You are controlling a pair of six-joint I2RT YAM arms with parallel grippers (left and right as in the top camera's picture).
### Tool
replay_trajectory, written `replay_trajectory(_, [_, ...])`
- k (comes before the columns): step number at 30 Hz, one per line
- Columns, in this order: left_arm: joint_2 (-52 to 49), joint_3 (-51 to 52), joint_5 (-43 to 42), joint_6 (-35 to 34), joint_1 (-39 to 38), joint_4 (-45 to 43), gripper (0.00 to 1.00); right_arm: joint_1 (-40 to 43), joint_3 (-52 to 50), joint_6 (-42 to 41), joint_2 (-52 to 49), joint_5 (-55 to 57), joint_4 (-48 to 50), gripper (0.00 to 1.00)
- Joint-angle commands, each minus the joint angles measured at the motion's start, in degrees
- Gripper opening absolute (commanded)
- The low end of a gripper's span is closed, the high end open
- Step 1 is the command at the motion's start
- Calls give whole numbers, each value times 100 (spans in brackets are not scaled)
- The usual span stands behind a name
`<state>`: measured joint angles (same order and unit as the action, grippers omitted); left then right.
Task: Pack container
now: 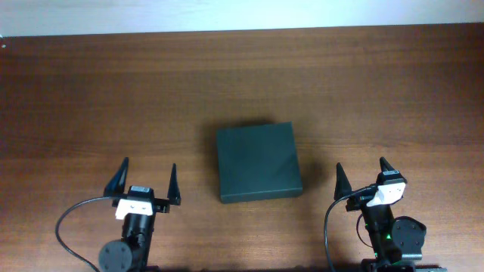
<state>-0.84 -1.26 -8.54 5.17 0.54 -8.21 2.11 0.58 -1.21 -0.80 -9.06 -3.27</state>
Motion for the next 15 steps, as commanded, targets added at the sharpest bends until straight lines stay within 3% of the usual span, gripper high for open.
replay_trajectory(1, [55,79,83,76,39,531,99,17,-26,37,59,31,-42,99])
replay_trajectory(4, [55,76,85,76,37,1220,99,17,-26,37,59,31,-42,99])
replay_trajectory(15, [55,76,492,116,39,1257,99,17,-26,35,59,31,-42,99])
